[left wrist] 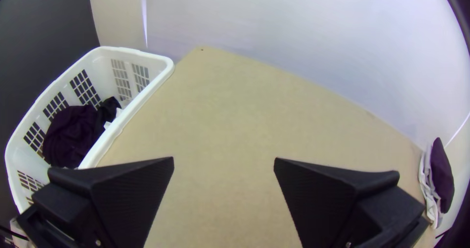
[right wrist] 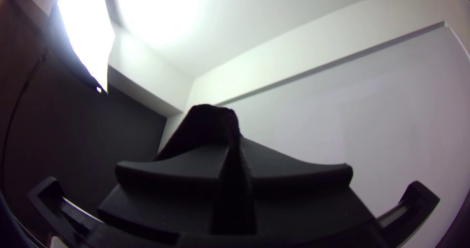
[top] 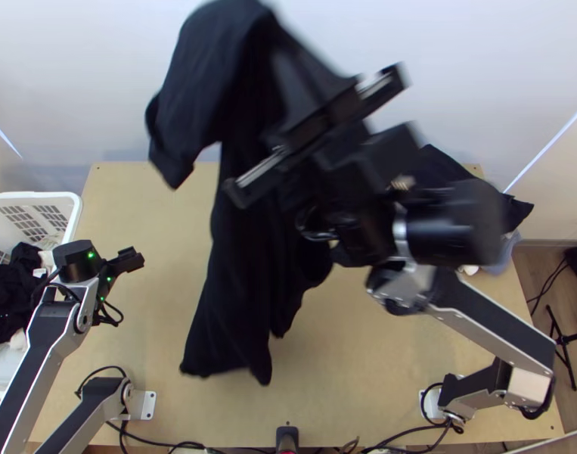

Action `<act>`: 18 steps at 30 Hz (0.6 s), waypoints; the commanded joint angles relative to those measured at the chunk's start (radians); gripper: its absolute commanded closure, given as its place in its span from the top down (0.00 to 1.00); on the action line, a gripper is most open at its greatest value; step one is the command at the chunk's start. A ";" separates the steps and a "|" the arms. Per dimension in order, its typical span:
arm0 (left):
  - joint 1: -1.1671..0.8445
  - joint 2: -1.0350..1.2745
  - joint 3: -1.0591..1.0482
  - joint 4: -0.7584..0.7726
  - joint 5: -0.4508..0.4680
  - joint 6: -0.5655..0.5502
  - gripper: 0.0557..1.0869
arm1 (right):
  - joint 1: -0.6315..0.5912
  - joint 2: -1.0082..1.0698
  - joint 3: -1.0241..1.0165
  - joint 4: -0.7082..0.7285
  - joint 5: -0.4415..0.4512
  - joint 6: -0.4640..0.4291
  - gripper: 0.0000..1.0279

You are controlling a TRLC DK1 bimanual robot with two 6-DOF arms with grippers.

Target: Fold the t-shirt

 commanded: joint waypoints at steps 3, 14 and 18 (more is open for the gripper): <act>-0.013 0.008 0.005 0.020 0.000 -0.025 0.96 | -0.163 -0.032 -0.465 0.005 0.062 0.258 0.03; -0.186 -0.050 0.059 -0.068 0.085 0.041 0.96 | -0.340 0.139 -0.861 0.114 0.080 0.356 0.03; -0.412 -0.089 0.051 -0.101 0.099 0.186 0.96 | -0.396 0.233 -0.828 0.130 0.103 0.356 0.03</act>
